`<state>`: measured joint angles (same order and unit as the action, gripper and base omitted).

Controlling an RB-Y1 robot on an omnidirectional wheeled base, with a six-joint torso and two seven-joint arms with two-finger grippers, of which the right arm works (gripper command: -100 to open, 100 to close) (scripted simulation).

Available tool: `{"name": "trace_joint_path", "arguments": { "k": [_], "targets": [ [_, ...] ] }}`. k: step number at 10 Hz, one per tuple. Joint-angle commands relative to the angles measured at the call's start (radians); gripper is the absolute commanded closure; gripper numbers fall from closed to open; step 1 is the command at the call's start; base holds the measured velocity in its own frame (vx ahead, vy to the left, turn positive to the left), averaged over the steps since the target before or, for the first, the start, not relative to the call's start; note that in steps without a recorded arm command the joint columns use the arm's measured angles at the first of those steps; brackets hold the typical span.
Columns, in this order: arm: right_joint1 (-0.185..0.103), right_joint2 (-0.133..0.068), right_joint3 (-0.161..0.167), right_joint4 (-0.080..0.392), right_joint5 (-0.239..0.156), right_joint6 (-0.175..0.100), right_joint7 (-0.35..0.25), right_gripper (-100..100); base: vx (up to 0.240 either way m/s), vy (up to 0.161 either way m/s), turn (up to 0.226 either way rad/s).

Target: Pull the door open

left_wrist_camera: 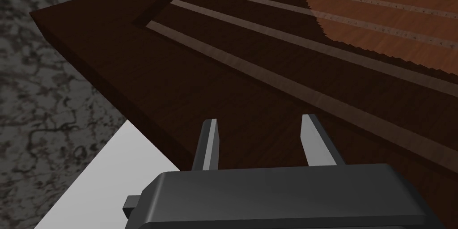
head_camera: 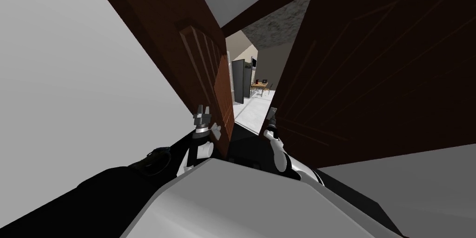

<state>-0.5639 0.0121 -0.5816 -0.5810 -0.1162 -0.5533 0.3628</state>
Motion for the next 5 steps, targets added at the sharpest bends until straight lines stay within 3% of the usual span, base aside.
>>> {"name": "trace_joint_path", "arguments": {
  "k": [1,3,4,5],
  "targets": [
    [-0.007,-0.017,-0.030,0.010,0.018,-0.006,-0.002,-100,-0.091,-0.033,0.197],
    [-0.010,-0.026,-0.058,0.008,0.035,-0.008,-0.002,-100,-0.031,-0.025,0.164],
    [-0.010,-0.026,-0.058,0.008,0.035,-0.008,-0.002,-100,0.002,-0.012,0.017],
    [-0.013,-0.031,-0.089,0.006,0.054,-0.009,-0.003,-100,0.015,-0.010,0.180]
  ]
}}
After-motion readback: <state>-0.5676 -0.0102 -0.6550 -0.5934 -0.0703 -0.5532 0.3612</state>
